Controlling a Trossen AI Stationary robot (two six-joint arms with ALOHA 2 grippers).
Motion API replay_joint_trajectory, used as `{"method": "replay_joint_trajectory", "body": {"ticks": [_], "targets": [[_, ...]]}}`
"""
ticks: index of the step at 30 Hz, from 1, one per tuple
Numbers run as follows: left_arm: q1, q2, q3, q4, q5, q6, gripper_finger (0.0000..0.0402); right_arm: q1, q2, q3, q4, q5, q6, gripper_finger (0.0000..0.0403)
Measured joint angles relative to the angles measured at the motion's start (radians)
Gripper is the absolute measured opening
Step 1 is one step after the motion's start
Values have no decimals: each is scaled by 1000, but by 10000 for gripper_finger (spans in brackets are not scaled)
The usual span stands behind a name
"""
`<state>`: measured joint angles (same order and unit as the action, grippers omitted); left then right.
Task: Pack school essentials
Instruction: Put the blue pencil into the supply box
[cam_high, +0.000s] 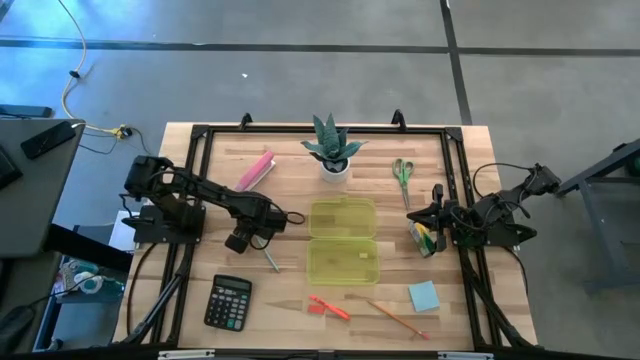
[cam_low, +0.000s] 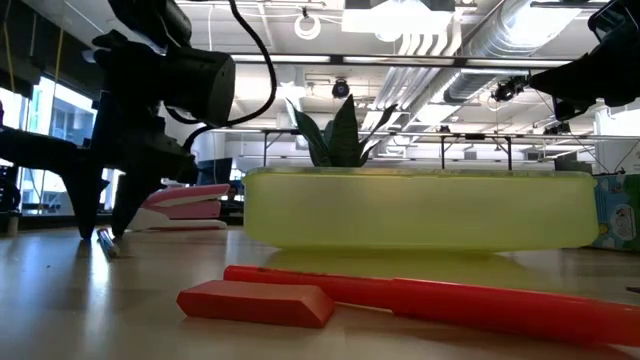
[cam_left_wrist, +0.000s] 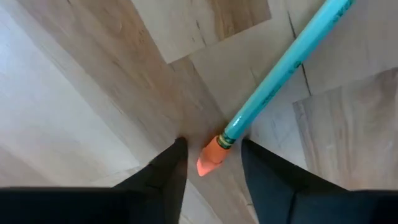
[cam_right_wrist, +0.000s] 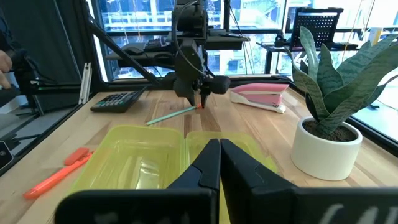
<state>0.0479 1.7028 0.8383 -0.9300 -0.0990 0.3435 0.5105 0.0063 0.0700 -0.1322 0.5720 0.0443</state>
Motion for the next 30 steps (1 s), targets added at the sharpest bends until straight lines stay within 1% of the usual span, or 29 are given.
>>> {"method": "replay_joint_trajectory", "body": {"ticks": [7,11,13,20,30], "targets": [[1,-1,-2,-7,22,-36,41,0,0,0,0,0,0,0],[1,-1,-2,-8,31,-55,11,0,0,0,0,0,0,0],[1,-1,-2,-10,43,-54,10,0,0,0,0,0,0,0],[-18,-31,-5,-25,41,-79,31,0,0,0,0,0,0,0],[-15,-191,-7,-73,-20,-204,25,0,0,0,0,0,0,0]]}}
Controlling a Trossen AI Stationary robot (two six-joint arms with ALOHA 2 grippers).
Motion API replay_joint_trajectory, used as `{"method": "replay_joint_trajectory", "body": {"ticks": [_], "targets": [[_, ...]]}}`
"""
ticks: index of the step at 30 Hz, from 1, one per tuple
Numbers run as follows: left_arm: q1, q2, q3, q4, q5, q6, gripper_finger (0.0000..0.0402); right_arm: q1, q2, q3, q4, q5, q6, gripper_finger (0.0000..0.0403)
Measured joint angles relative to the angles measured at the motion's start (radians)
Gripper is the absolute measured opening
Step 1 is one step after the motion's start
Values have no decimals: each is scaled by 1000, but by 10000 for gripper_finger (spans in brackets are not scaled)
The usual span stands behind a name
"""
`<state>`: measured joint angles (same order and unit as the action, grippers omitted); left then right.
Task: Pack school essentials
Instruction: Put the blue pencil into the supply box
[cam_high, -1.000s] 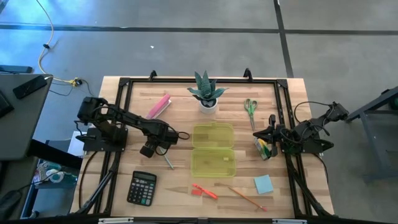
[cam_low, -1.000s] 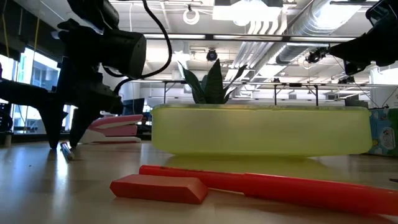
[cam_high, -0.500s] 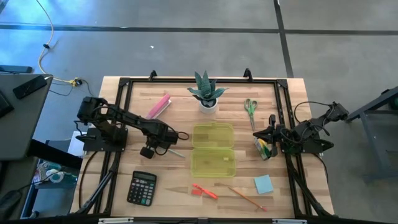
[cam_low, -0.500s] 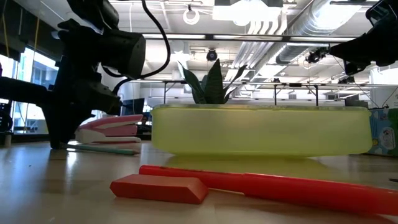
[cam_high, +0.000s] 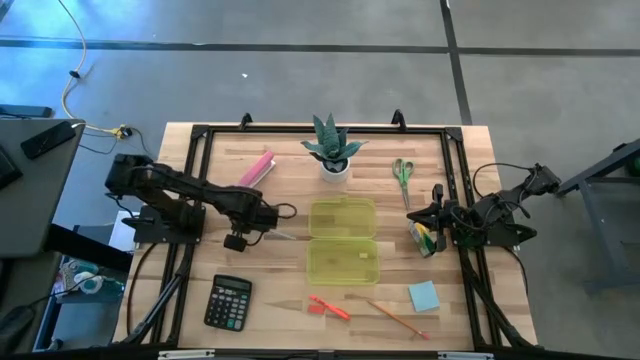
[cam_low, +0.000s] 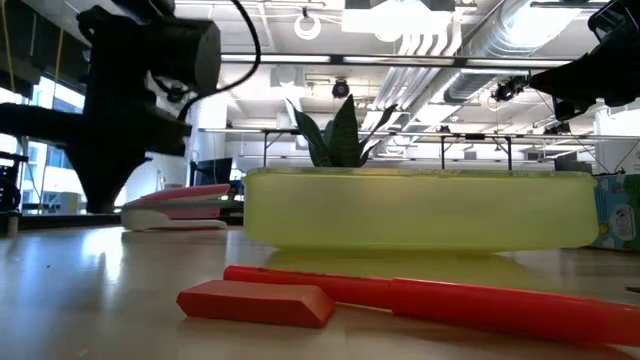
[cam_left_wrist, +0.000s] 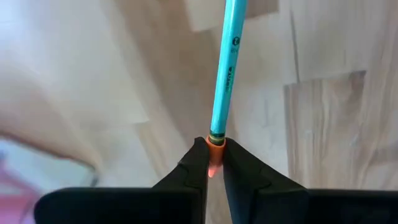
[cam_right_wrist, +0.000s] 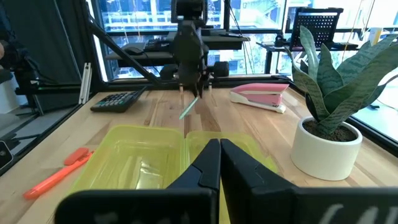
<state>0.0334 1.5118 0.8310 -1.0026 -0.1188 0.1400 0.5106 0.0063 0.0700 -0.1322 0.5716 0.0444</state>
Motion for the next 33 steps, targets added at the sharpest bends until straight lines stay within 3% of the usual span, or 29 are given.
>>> {"method": "replay_joint_trajectory", "body": {"ticks": [8,15,22,33], "targets": [[-1,-144,1,40,-2,-137,23,0,0,0,0,0,0,0],[-3,-188,3,274,21,-180,24,0,1,0,0,0,0,0],[-20,-142,16,502,21,-60,24,0,0,0,0,0,0,0],[-98,21,196,516,8,6,26,0,0,0,0,0,0,0]]}}
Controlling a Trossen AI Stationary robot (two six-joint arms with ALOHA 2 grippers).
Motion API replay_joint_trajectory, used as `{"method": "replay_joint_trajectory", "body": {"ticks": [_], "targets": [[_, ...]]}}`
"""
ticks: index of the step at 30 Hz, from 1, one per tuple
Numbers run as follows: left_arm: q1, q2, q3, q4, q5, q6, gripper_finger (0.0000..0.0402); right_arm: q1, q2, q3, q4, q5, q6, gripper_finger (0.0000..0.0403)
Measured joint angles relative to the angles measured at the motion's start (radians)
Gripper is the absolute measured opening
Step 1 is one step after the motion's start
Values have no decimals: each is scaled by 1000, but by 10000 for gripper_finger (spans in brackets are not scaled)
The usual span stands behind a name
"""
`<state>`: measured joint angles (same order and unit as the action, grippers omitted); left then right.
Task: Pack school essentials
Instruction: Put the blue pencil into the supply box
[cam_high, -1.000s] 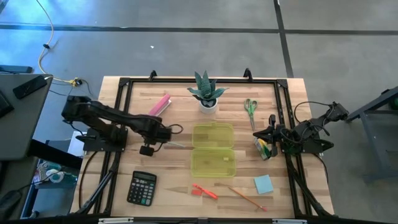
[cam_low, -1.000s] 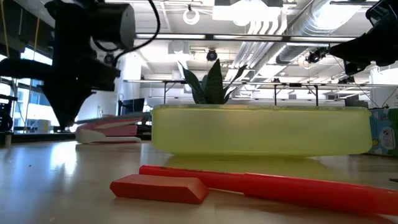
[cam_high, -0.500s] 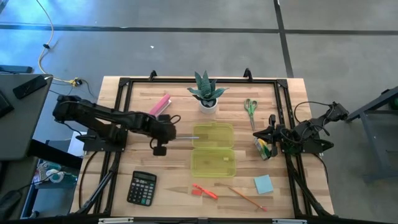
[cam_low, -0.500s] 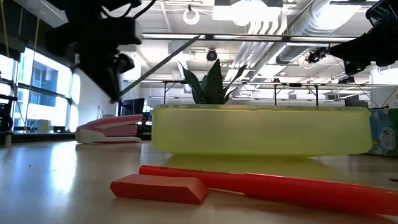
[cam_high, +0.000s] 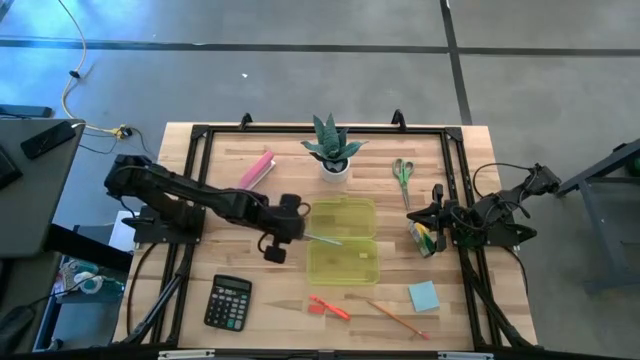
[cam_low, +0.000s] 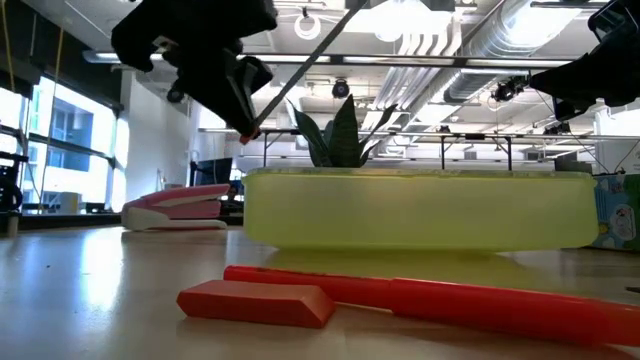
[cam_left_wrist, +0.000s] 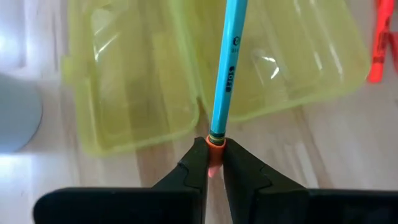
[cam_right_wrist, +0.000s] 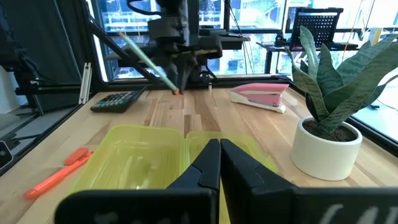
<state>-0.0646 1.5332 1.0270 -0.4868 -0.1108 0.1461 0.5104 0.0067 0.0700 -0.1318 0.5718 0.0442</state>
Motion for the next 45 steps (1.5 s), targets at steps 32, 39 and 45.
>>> {"method": "replay_joint_trajectory", "body": {"ticks": [32,39,45], "targets": [[-52,277,103,83,-20,92,30,0,0,0,0,0,0,0],[-57,295,102,114,-2,93,30,0,0,0,0,0,0,0],[-56,302,103,119,-9,87,31,0,4,0,0,0,0,0]]}}
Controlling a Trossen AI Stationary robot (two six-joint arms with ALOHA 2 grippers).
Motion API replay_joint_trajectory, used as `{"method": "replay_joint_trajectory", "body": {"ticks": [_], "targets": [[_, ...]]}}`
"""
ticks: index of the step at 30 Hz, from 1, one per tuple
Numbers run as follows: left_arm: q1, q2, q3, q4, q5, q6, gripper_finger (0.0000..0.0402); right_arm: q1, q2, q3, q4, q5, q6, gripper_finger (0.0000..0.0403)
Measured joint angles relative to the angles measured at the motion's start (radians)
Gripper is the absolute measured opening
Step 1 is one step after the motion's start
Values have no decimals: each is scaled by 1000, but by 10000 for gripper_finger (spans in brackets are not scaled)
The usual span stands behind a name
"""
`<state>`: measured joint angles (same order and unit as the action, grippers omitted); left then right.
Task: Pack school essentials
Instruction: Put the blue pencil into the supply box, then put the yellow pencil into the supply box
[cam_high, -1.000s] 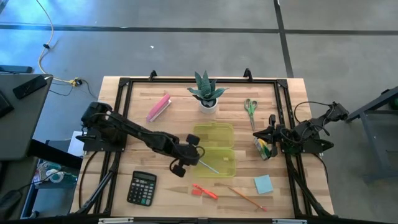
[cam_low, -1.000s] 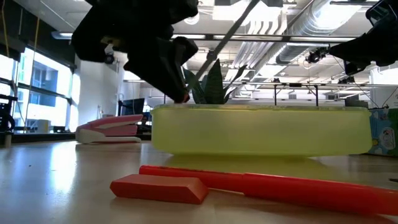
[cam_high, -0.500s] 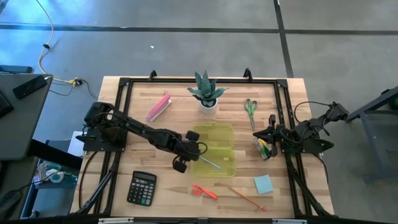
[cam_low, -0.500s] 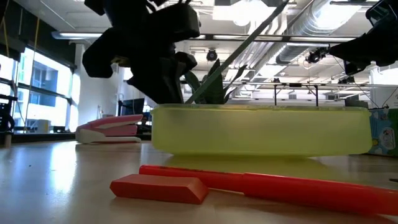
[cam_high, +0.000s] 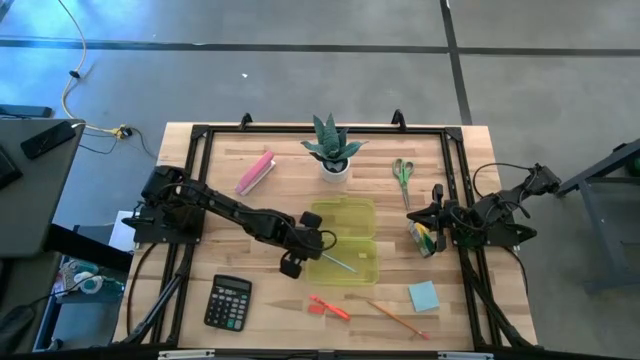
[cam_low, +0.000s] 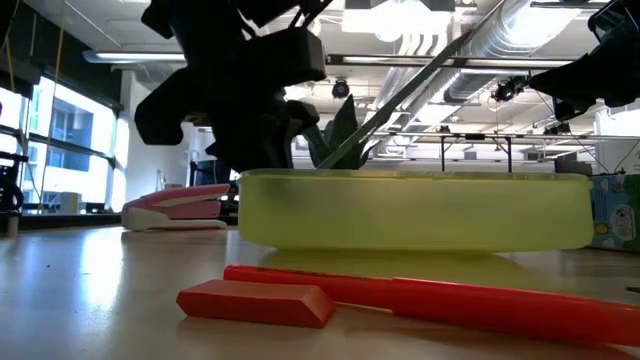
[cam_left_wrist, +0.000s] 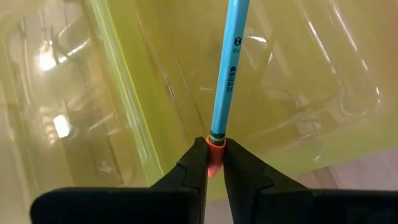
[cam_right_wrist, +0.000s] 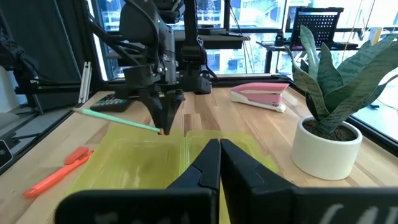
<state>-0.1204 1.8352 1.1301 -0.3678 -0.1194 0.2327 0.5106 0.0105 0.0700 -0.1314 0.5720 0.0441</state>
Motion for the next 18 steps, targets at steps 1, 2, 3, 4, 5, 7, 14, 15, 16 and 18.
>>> {"method": "replay_joint_trajectory", "body": {"ticks": [1,2,3,4,5,7,14,15,16,18], "targets": [[0,0,0,2,-5,-9,31,0,0,0,0,0,0,0],[-1,0,0,0,-11,-19,33,0,1,0,0,0,0,0],[-1,0,0,-2,-16,-21,35,0,1,0,0,0,0,0],[-1,0,0,-2,-21,-21,39,0,1,0,0,0,0,0],[-1,0,0,0,-22,-21,44,0,1,0,0,0,0,0],[-1,0,0,-2,-24,-21,57,0,1,0,0,0,0,0],[0,0,0,0,-27,-38,109,0,1,0,0,0,0,0],[0,0,0,0,-27,-39,115,0,1,0,0,0,0,0],[0,0,0,0,-30,-39,120,0,1,0,0,0,0,0],[-1,0,0,-1,-50,-38,129,0,1,0,0,0,0,0]]}}
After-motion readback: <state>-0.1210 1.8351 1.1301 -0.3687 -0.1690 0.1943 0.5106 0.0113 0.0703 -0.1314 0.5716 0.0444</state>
